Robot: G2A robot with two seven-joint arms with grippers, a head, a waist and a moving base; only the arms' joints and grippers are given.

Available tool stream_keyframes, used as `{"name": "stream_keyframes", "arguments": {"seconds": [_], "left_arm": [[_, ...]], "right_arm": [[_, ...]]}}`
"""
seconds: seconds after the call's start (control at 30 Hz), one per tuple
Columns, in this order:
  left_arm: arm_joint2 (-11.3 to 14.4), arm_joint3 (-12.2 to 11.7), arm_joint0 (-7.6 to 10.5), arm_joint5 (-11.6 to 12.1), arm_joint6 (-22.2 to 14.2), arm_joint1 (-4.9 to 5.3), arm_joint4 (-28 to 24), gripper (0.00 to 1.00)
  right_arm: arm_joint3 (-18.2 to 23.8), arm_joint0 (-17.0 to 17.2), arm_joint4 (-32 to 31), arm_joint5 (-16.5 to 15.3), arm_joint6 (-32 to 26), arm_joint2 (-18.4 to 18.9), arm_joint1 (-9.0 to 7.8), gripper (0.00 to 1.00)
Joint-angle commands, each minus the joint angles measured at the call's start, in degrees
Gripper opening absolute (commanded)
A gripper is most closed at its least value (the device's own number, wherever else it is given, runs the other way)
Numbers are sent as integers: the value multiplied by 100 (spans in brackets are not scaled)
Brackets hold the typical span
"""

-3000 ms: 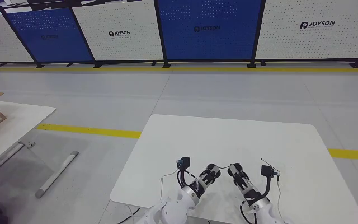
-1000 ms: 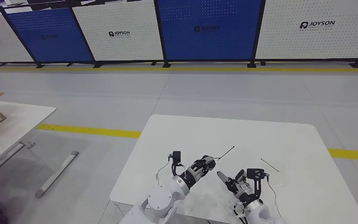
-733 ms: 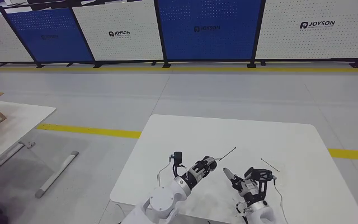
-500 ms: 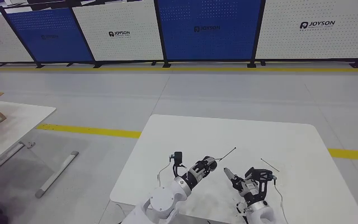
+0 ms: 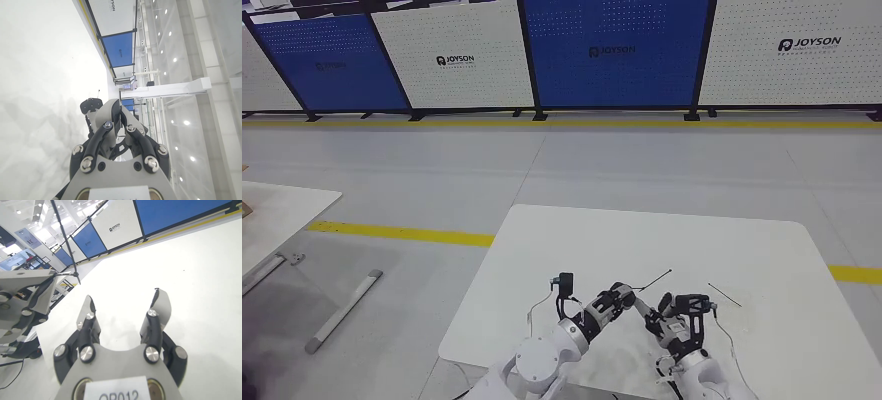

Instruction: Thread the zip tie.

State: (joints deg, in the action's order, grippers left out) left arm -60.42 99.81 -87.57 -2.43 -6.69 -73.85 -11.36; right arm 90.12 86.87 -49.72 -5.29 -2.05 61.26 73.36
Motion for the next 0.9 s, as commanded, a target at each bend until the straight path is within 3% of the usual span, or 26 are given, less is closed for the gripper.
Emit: {"name": "stream_keyframes", "arguments": {"seconds": [0.0,0.2,0.7,0.87], "left_arm": [[6,0,-2,10,-4,2,14,0],[48,-21,5,22,-37,9,64,0],[184,-108,72,-13,-7,12,219,0],[215,-144,97,-36,23,12,259,0]], "right_arm": [[8,13,2,-75,18,8,-3,33],[44,23,22,-255,-13,29,-7,26],[144,84,-75,-344,81,52,-4,34],[157,107,-66,-368,127,71,-2,31]]}}
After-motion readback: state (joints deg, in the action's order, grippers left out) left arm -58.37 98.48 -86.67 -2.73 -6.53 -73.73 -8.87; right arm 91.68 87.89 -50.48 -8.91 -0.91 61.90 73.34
